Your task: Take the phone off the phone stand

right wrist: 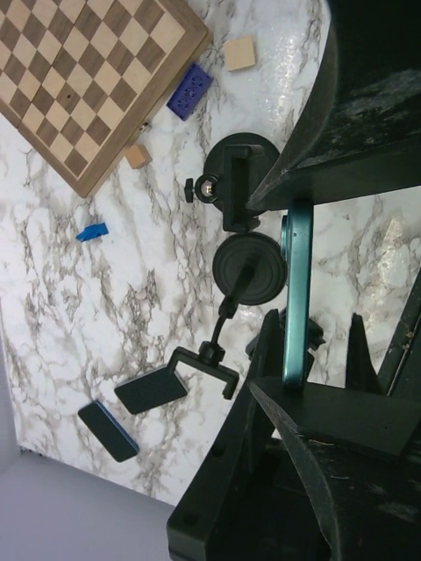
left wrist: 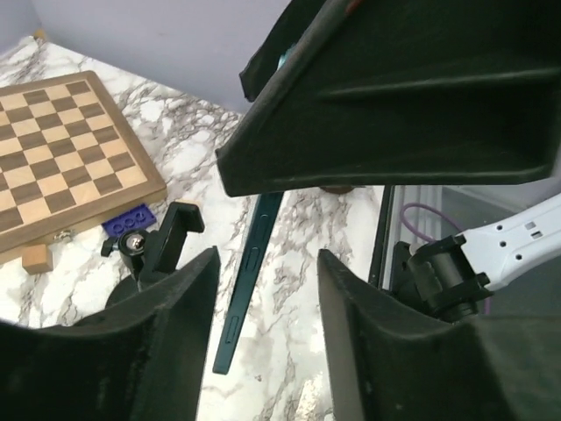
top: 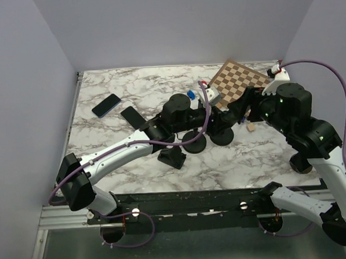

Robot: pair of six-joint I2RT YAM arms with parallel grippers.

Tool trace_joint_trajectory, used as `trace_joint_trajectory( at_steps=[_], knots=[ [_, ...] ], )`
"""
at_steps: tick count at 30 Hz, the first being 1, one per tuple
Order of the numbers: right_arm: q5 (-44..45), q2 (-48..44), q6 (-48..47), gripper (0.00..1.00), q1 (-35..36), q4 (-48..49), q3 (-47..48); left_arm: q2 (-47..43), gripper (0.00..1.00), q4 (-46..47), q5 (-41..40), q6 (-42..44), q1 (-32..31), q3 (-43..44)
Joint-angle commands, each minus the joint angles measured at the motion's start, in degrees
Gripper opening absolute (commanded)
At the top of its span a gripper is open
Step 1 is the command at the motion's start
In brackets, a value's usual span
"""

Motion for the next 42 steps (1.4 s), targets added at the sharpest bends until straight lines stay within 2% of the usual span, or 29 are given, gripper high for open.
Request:
trace_joint_trajectory(
  at_steps=[1,6,8,11,13,14,15,17,19,20,26,30,32,36,39,42],
  knots=[
    [-4.42,-1.17,1.57,0.01,0.11,2.94,2.10,0.97,0.52,-2.54,-2.99,2.47,-0.61,3.23],
    [-5.46,-1.31,1.62,0.01,0.06,3.32,1.05,2.73,0.34,-2.57,-2.43,1.17,-0.81,4.75],
    [-6.03,-1.44,1.68,0.01,0.06,3.53,0.64,3.24,0.23,-2.59,-2.76,0.66,-0.81,5.13],
    [-7.01,-2.15,2.01,0.01,0.13,4.28,0.06,3.45,0.00,-3.45,-2.84,0.66,-0.81,5.71],
    [-7.64,-2.57,1.78,0.01,0.12,4.66,-0.03,2.86,0.00,-3.93,-3.51,0.96,-0.87,5.51],
    [-7.83,-2.70,1.62,0.07,0.11,4.76,-0.03,2.15,0.00,-3.80,-3.80,1.01,-0.81,5.14],
    [-7.85,-2.93,1.37,0.20,0.10,4.81,-0.03,1.30,0.00,-3.43,-3.82,0.93,-0.81,4.58],
    [-7.20,-3.28,1.03,0.63,0.05,4.90,-0.10,-1.09,0.00,-2.40,-3.90,0.89,-0.75,3.56],
    [-6.10,-4.04,1.06,0.97,0.11,5.52,-0.49,-3.24,0.00,-2.46,-4.70,0.56,-0.52,3.01],
    [-5.75,-4.64,1.38,1.00,0.07,6.39,-0.79,-4.22,0.00,-3.04,-5.15,0.11,-0.27,2.86],
    [-0.70,-11.52,3.88,1.00,0.11,12.61,-3.16,-11.86,0.00,-6.96,-9.38,-2.80,3.49,-0.41],
    [7.37,-15.76,5.11,1.00,0.11,13.17,-4.44,-20.09,0.00,-15.45,-19.28,-5.39,8.25,-3.48],
    [9.29,-17.38,5.04,1.00,0.08,13.40,-5.15,-24.76,0.00,-21.31,-21.42,-8.77,13.88,-6.15],
    [9.12,-18.27,4.93,1.00,0.11,14.44,-6.32,-33.51,0.00,-29.17,-19.17,-13.76,30.96,-12.95],
    [7.60,-17.60,5.05,1.00,0.11,15.33,-7.03,-35.13,0.00,-32.13,-8.93,-17.03,45.76,-16.65],
    [5.49,-16.25,5.22,1.00,0.11,16.05,-7.00,-32.08,0.00,-31.73,2.43,-21.03,57.50,-19.94]
  ],
)
